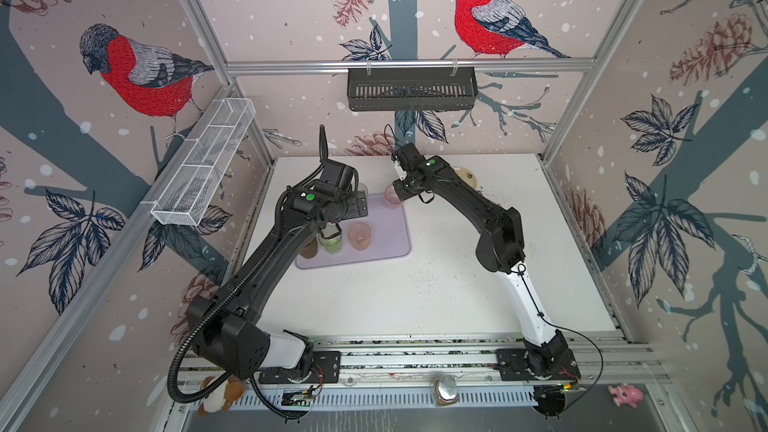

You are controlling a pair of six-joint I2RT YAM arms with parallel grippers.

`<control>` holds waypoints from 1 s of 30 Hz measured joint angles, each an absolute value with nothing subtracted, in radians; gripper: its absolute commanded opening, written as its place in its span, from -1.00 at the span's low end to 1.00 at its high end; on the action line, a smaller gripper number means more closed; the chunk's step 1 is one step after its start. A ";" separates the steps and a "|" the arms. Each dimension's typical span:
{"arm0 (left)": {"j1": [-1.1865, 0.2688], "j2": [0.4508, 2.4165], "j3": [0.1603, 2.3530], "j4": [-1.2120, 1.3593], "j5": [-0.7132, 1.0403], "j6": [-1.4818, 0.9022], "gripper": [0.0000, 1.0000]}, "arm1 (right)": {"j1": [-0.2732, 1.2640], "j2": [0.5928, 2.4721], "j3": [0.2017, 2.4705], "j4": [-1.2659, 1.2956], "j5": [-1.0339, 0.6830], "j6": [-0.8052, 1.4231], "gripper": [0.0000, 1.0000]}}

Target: Place the glasses into the tray

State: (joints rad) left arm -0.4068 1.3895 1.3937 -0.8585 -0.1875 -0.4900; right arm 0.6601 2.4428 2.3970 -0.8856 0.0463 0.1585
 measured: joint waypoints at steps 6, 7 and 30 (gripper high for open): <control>-0.407 1.384 1.393 -0.859 -0.192 -0.495 0.99 | 0.660 2.461 2.397 -0.857 0.029 0.180 -0.93; -0.407 1.382 1.391 -0.859 -0.194 -0.496 0.99 | 0.660 2.463 2.397 -0.852 0.027 0.181 -0.93; -0.407 1.367 1.368 -0.860 -0.205 -0.502 0.98 | 0.665 2.499 2.399 -0.807 0.002 0.213 -0.89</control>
